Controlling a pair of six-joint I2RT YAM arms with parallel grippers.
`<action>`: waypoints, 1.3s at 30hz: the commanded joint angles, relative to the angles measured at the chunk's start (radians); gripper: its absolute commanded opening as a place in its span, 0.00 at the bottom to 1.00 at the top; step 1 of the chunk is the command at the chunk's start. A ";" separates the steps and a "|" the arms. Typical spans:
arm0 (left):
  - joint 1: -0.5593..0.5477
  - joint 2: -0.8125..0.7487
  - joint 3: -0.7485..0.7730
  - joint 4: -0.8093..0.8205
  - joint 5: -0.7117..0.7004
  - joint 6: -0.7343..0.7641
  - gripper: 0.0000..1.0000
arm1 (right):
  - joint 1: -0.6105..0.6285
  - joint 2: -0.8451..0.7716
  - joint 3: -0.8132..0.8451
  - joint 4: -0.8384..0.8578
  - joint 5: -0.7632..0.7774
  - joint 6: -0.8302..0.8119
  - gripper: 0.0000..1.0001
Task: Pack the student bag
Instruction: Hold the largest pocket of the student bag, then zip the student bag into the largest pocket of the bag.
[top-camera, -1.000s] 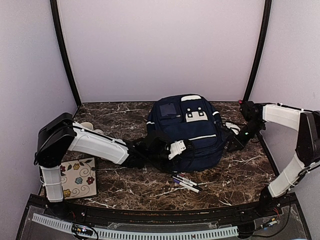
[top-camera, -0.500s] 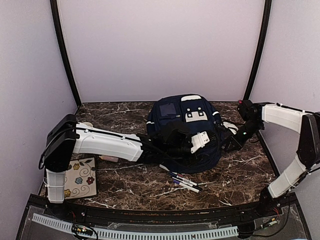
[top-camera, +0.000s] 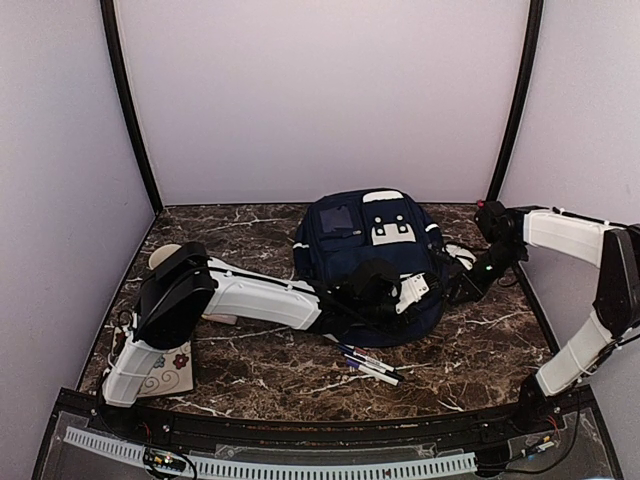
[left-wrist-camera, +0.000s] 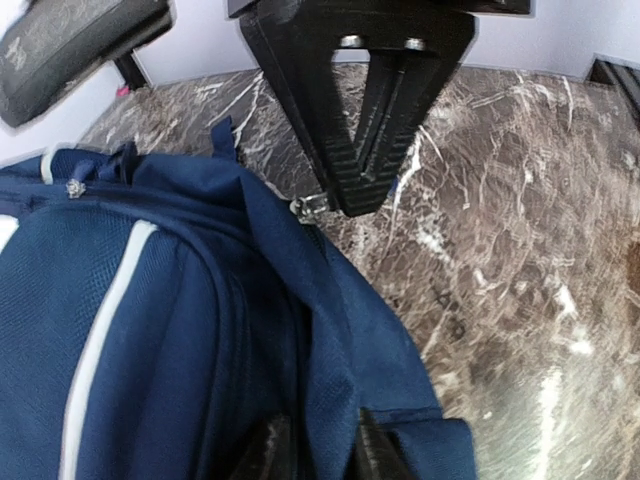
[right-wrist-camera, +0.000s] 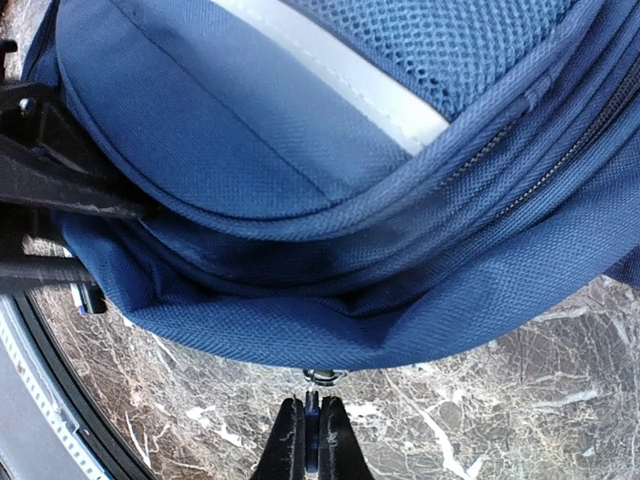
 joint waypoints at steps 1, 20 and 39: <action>-0.002 -0.014 0.037 -0.024 0.006 -0.010 0.16 | 0.005 -0.021 -0.020 0.004 0.014 -0.005 0.00; -0.002 -0.069 -0.049 0.002 0.030 -0.017 0.00 | -0.189 0.309 0.201 0.172 0.112 0.105 0.00; -0.002 -0.077 -0.081 0.029 0.053 -0.035 0.00 | -0.214 0.442 0.324 0.276 0.108 0.211 0.00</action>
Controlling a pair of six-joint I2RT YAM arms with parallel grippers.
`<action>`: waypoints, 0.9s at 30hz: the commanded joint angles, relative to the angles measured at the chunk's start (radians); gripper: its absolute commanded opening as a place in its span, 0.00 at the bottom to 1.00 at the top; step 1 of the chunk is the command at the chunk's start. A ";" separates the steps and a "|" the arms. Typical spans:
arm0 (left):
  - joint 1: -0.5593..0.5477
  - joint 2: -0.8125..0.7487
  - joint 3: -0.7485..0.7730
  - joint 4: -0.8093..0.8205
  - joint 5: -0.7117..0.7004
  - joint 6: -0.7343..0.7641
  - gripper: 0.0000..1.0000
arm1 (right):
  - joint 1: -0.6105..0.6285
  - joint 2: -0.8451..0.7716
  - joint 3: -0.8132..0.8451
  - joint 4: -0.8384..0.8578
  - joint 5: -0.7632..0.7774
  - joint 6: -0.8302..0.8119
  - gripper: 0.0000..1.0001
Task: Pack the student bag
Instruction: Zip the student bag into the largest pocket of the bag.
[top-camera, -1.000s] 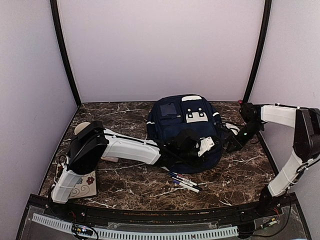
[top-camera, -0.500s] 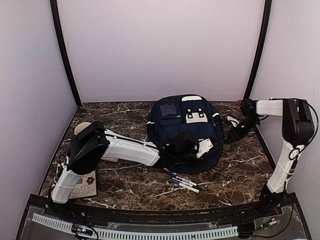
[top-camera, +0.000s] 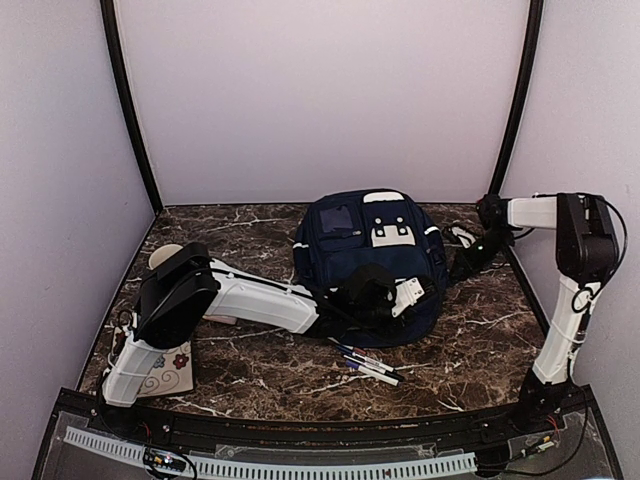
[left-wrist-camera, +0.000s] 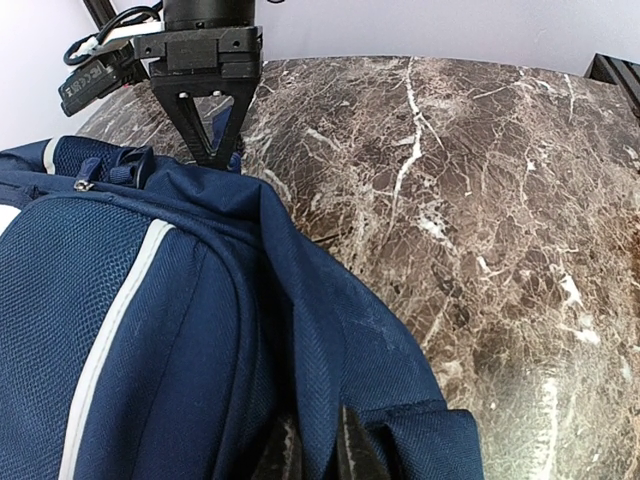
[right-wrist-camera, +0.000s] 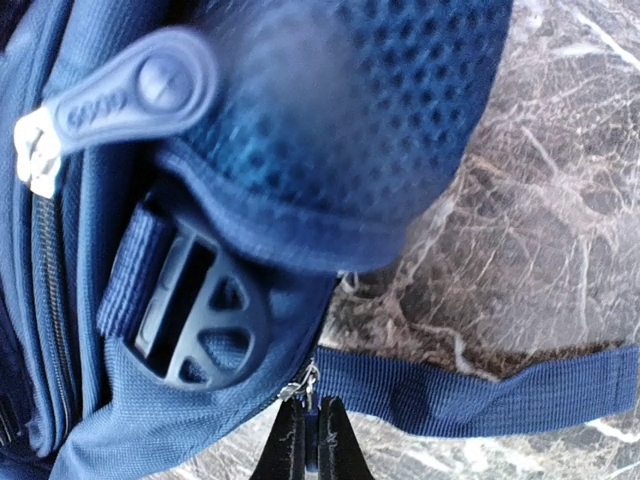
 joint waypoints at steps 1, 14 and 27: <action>-0.010 -0.076 -0.030 -0.032 0.044 -0.016 0.00 | -0.036 0.035 0.057 0.098 0.068 0.049 0.00; -0.010 -0.074 -0.026 0.002 0.035 -0.017 0.05 | -0.037 0.004 0.053 0.141 0.106 0.075 0.04; -0.010 -0.136 0.094 -0.094 -0.013 -0.046 0.42 | -0.038 -0.260 0.031 0.031 0.054 0.077 0.33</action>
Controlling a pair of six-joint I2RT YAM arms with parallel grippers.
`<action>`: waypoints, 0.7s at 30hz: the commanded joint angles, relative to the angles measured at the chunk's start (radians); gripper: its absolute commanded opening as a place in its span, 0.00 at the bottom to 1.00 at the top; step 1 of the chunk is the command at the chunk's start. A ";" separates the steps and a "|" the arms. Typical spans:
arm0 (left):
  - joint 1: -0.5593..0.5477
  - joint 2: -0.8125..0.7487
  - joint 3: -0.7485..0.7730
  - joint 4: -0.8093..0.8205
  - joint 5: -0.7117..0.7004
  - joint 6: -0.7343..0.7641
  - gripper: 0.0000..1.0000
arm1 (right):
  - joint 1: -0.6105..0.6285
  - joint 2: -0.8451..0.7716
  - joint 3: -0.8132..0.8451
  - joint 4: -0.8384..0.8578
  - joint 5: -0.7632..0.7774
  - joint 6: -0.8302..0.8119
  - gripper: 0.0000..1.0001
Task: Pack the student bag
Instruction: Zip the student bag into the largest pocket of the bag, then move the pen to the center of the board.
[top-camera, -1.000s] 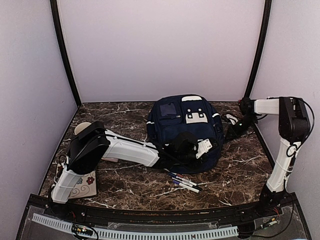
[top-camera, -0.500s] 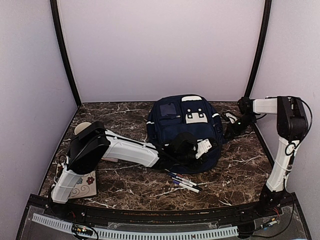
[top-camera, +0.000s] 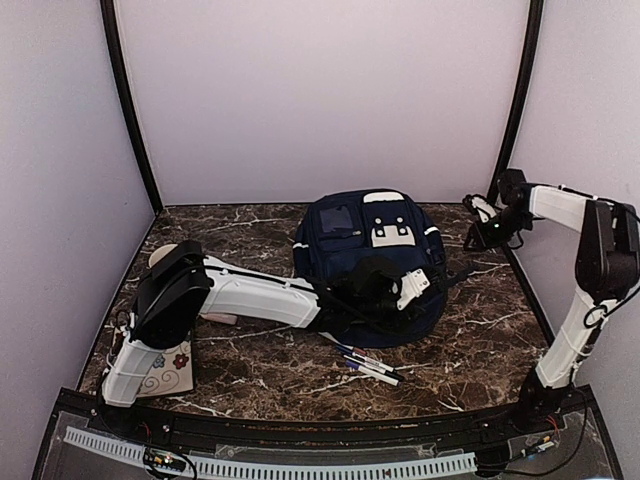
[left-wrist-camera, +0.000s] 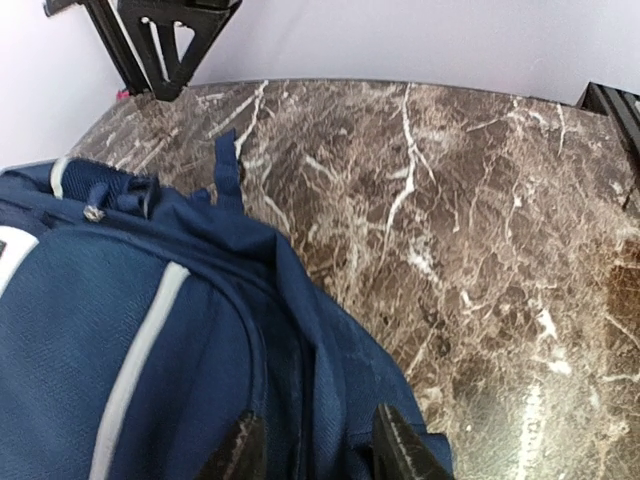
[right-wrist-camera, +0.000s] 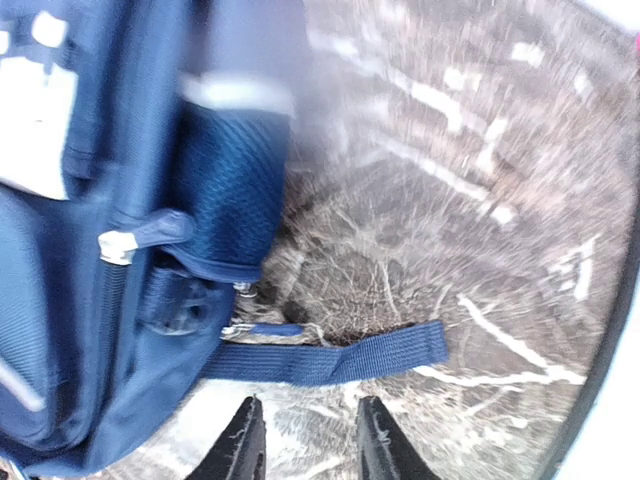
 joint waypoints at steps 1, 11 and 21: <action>-0.005 -0.145 0.027 -0.031 -0.009 -0.023 0.44 | 0.003 -0.126 0.009 -0.036 -0.048 -0.009 0.34; -0.004 -0.428 -0.201 -0.009 -0.157 -0.023 0.59 | 0.006 -0.342 0.065 -0.102 -0.206 -0.017 0.50; 0.120 -0.669 -0.464 -0.088 -0.364 -0.105 0.74 | 0.004 -0.275 -0.005 0.086 -0.269 0.080 0.99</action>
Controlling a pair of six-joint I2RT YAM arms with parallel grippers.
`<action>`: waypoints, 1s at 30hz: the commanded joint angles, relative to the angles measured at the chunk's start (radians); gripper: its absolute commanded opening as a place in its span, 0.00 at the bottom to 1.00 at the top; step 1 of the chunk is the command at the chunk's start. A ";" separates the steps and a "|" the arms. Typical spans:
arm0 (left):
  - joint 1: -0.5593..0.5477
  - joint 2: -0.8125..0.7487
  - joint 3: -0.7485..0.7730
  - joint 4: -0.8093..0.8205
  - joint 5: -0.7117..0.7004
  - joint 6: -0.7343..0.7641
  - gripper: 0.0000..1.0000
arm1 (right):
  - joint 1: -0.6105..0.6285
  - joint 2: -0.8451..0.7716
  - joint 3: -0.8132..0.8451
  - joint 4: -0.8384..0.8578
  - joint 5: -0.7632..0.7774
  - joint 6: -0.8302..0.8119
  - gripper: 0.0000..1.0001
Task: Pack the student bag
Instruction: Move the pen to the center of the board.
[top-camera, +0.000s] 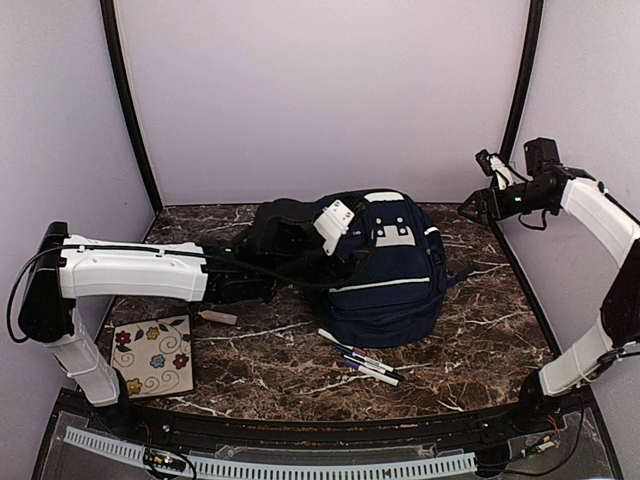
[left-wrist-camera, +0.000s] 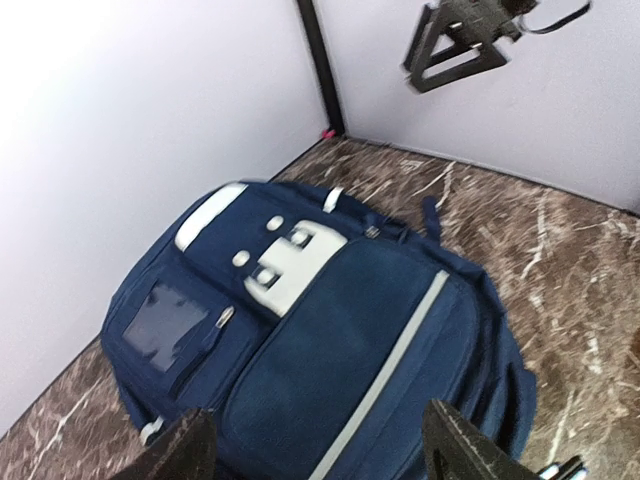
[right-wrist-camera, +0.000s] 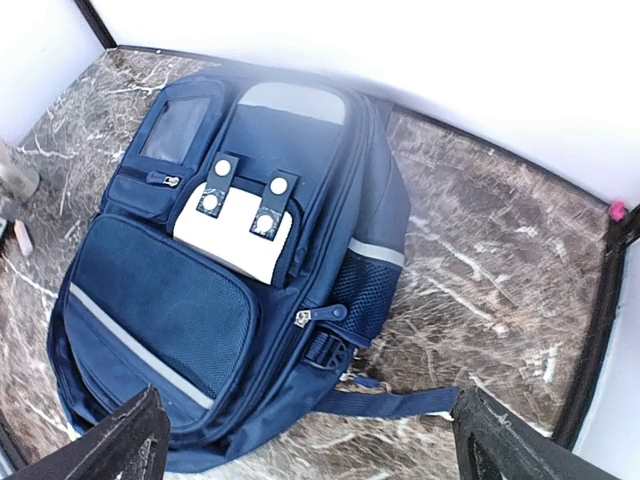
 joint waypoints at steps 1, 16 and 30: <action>0.104 -0.088 -0.113 -0.070 -0.069 -0.084 0.74 | 0.000 0.111 0.016 0.070 -0.078 0.050 0.99; 0.189 -0.212 -0.364 -0.060 0.188 -0.130 0.61 | 0.158 0.044 0.024 0.124 -0.048 -0.034 1.00; 0.200 -0.202 -0.268 -0.283 0.164 -0.189 0.84 | 0.404 -0.026 -0.276 -0.043 -0.130 -0.309 0.68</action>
